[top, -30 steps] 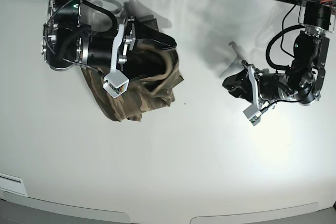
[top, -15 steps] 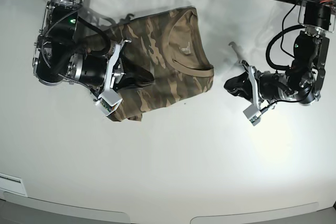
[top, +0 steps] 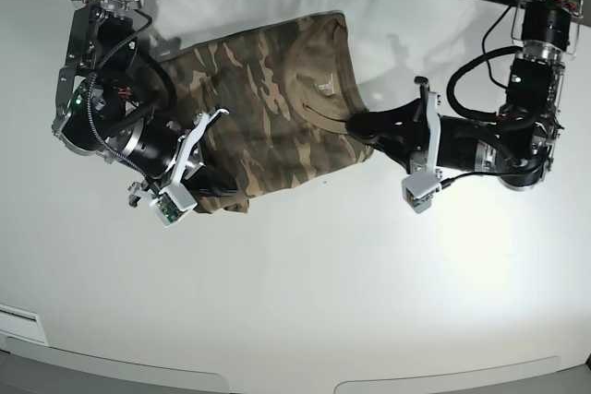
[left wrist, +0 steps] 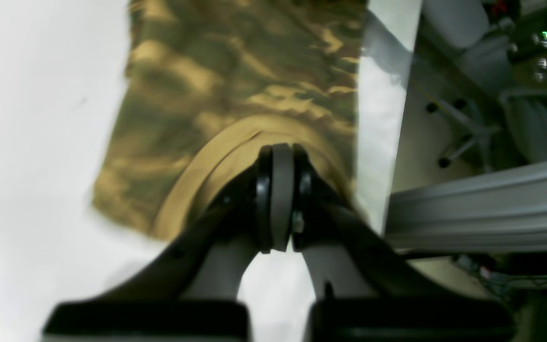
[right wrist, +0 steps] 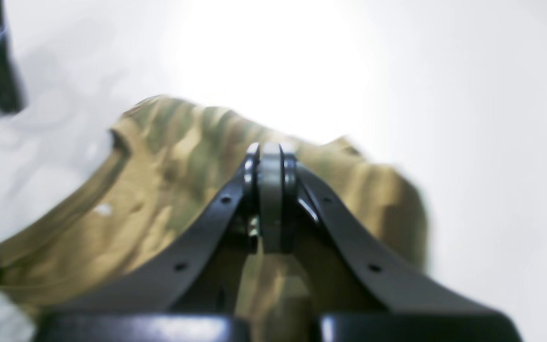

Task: Fold the T-shirt properly
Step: 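Grasp the folded bundle with both grippers and square its edges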

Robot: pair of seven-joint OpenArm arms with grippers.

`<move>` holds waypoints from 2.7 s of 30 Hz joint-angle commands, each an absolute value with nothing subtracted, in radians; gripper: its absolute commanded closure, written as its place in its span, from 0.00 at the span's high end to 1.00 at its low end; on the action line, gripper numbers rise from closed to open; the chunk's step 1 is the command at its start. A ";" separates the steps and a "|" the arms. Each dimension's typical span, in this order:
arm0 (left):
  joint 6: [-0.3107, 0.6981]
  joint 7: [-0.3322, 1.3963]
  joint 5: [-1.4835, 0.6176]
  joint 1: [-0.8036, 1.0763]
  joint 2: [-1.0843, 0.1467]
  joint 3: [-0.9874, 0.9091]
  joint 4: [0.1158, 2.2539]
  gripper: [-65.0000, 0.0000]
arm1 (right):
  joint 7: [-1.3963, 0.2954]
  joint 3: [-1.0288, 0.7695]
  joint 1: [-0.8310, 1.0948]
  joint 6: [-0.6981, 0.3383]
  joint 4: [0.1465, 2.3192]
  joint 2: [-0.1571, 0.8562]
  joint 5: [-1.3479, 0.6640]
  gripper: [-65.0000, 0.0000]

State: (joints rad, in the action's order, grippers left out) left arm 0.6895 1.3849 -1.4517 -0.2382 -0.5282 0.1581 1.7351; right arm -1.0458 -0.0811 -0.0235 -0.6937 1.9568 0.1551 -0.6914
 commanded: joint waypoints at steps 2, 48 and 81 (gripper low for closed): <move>0.698 1.388 -1.484 -0.257 -0.495 0.154 1.782 0.00 | -1.004 -0.085 -0.064 -0.698 1.936 0.173 -0.688 0.00; 0.698 0.690 -0.607 -0.339 -0.479 0.447 1.229 0.00 | -1.024 -0.007 0.015 -0.698 1.515 0.527 -0.952 0.00; 0.680 1.118 -1.007 -0.346 -0.369 0.154 1.452 0.00 | -0.867 -0.277 0.024 -0.698 1.749 0.267 -0.614 0.00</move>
State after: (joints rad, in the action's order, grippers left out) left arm 0.6811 1.1282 -0.9901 -0.3252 -0.3637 0.1577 1.4384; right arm -0.8967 -0.2733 0.0437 -0.6968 1.7302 0.2543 -0.5945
